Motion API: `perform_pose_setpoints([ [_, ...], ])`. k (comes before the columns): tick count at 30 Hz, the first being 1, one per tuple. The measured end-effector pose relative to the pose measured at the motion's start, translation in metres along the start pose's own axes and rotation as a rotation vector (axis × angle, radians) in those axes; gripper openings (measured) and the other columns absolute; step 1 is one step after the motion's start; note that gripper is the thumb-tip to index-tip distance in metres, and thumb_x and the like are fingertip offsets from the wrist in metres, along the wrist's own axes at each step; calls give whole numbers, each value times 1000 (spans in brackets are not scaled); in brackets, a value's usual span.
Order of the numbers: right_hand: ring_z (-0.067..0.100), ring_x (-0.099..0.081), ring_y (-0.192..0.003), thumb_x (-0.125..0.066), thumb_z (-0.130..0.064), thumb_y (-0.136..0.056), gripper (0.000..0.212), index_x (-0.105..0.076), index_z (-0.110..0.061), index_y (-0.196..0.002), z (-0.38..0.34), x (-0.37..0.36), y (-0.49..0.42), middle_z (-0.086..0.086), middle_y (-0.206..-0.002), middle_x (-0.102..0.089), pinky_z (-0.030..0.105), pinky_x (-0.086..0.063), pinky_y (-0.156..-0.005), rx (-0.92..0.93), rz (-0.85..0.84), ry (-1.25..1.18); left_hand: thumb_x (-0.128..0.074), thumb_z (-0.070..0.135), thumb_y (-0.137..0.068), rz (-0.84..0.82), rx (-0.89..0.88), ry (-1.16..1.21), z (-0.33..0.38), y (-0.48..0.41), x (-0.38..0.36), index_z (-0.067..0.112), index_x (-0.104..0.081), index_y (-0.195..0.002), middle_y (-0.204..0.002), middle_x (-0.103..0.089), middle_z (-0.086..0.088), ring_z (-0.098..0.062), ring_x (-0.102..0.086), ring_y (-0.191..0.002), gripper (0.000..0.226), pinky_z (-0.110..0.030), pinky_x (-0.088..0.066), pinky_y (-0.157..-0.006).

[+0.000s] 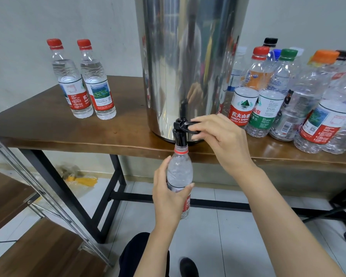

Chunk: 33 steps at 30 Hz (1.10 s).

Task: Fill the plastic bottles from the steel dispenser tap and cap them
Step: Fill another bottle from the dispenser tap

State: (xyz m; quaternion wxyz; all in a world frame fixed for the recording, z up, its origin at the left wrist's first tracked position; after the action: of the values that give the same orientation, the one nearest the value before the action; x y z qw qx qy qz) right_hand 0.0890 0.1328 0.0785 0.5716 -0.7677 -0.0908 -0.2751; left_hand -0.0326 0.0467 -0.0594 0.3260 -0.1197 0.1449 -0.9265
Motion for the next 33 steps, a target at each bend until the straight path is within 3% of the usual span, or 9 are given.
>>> perform_pose_setpoints([
  [5,19,-58,-83,-58,-28,-95,20,-75,-17,-95,-13,3,-30,-1,-92,-69,38,-50,-62,80,-34,77,-89,4,-67,4,-1,11,1,0,1,35,-46,-135,-128,-50,23,9,-47,-122,86,-4,-38,-95],
  [8,13,-44,-76,-50,-39,-95,27,-72,-25,-90,-25,-11,-60,-10,-76,-55,33,-41,-55,20,-103,146,-89,3,-66,4,5,6,2,-1,2,35,-47,-135,-128,-51,24,8,-47,-122,87,-5,-38,-96],
  [10,11,-42,-75,-49,-43,-93,28,-73,-28,-90,-24,-16,-67,-15,-73,-50,32,-38,-57,-41,-122,109,-89,3,-66,6,0,0,3,0,2,36,-46,-134,-127,-50,24,9,-47,-122,87,-4,-38,-95],
  [18,11,-55,-73,-66,-41,-88,22,-76,-29,-102,-11,-8,-55,-17,-79,-64,39,-51,-70,-249,-48,-116,-89,3,-65,5,8,13,1,0,2,34,-48,-136,-128,-52,21,5,-48,-122,87,-5,-40,-94],
  [23,2,-61,-76,-67,-26,-92,9,-75,-25,-97,23,26,-32,-13,-88,-71,11,-42,-73,-431,72,-104,-88,0,-65,3,29,53,1,0,3,33,-51,-134,-127,-54,21,1,-52,-121,85,-9,-43,-94],
  [25,-2,-55,-69,-67,-24,-92,10,-74,-22,-99,45,35,-16,-10,-89,-68,8,-38,-69,-544,10,44,-88,1,-65,-1,31,53,1,0,3,32,-51,-135,-127,-54,20,0,-52,-121,85,-8,-42,-93],
  [27,1,-53,-70,-69,-24,-91,16,-73,-17,-105,68,36,1,-5,-93,-67,17,-40,-73,-650,-126,157,-88,2,-66,-7,35,54,1,1,2,33,-50,-135,-128,-54,20,0,-52,-122,85,-9,-43,-95],
  [30,26,-58,-101,-69,-33,-91,32,-67,-19,-120,85,27,24,8,-119,-62,41,-48,-92,-726,-386,286,-89,4,-66,-3,56,51,1,2,1,33,-50,-135,-129,-54,20,-1,-52,-123,85,-22,-47,-101],
  [33,34,-46,-123,-60,-41,-96,42,-58,-25,-134,86,17,37,9,-134,-53,46,-43,-99,-752,-570,354,-89,6,-67,-3,74,36,0,5,-1,37,-49,-133,-129,-54,21,-1,-52,-122,84,-31,-50,-102],
])
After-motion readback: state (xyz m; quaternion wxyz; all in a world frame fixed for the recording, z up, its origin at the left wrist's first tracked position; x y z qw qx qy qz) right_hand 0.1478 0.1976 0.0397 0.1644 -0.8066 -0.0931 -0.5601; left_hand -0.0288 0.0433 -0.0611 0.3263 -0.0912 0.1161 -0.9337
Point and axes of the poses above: each hand's wrist, its own y-axis away from the middle knuckle, its own x-axis out of the back of the hand, z = x × y, the point moved 4 cm from there along -y, towards the middle knuckle
